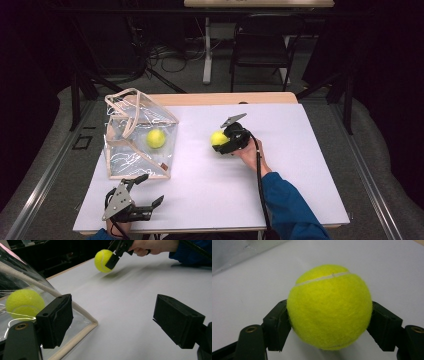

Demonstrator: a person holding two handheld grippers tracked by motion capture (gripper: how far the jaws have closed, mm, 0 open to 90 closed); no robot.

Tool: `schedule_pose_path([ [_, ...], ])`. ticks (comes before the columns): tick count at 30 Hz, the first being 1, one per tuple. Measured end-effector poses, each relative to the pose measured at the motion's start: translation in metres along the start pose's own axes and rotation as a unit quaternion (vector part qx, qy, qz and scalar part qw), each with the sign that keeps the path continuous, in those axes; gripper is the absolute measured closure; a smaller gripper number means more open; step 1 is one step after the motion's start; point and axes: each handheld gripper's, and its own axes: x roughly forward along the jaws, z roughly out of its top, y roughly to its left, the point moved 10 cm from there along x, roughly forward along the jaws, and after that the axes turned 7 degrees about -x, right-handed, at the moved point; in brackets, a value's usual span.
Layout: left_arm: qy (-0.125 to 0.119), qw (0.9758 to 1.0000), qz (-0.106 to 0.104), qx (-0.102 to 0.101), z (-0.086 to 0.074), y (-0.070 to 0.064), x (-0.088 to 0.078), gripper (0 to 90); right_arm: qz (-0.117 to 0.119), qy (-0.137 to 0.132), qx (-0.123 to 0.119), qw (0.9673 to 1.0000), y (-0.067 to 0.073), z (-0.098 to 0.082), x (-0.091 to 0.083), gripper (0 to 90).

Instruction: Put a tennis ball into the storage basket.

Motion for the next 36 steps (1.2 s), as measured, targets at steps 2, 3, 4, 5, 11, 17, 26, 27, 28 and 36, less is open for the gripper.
schedule_pose_path([
  [2,0.001,1.0000,0.000,0.001,0.000,0.000,0.000,16.0,-0.001,-0.004,0.001,1.0000,0.000,0.001,-0.002,26.0],
  [3,0.000,1.0000,0.000,0.001,0.000,0.000,0.000,16.0,-0.001,-0.005,0.000,1.0000,0.000,0.002,-0.003,26.1],
  [4,0.000,1.0000,0.000,0.001,0.000,0.000,0.000,16.0,0.000,-0.007,0.000,1.0000,0.001,0.002,-0.004,26.1],
  [5,0.000,1.0000,0.000,0.001,0.000,0.000,0.000,16.1,0.000,-0.008,-0.001,1.0000,0.001,0.003,-0.005,26.1],
  [11,0.000,1.0000,0.000,0.001,0.000,0.000,0.000,16.0,-0.002,-0.009,-0.002,1.0000,0.001,0.003,-0.005,26.1],
  [17,-0.001,1.0000,0.001,0.001,0.000,0.000,0.000,16.0,-0.007,-0.023,-0.006,0.9997,0.003,0.009,-0.014,26.2],
  [26,-0.001,1.0000,0.002,0.000,0.000,0.000,0.000,16.1,-0.010,-0.032,-0.011,0.9994,0.005,0.013,-0.020,26.2],
  [27,-0.001,1.0000,0.002,0.000,0.000,0.000,0.000,16.0,-0.010,-0.034,-0.013,0.9993,0.005,0.013,-0.021,26.2],
  [28,-0.001,1.0000,0.002,0.000,0.000,0.000,0.000,16.0,-0.012,-0.035,-0.013,0.9992,0.005,0.014,-0.021,26.2],
  [36,-0.001,1.0000,0.001,0.000,0.000,0.000,0.000,16.1,-0.015,-0.042,-0.018,0.9988,0.007,0.018,-0.026,26.2],
])
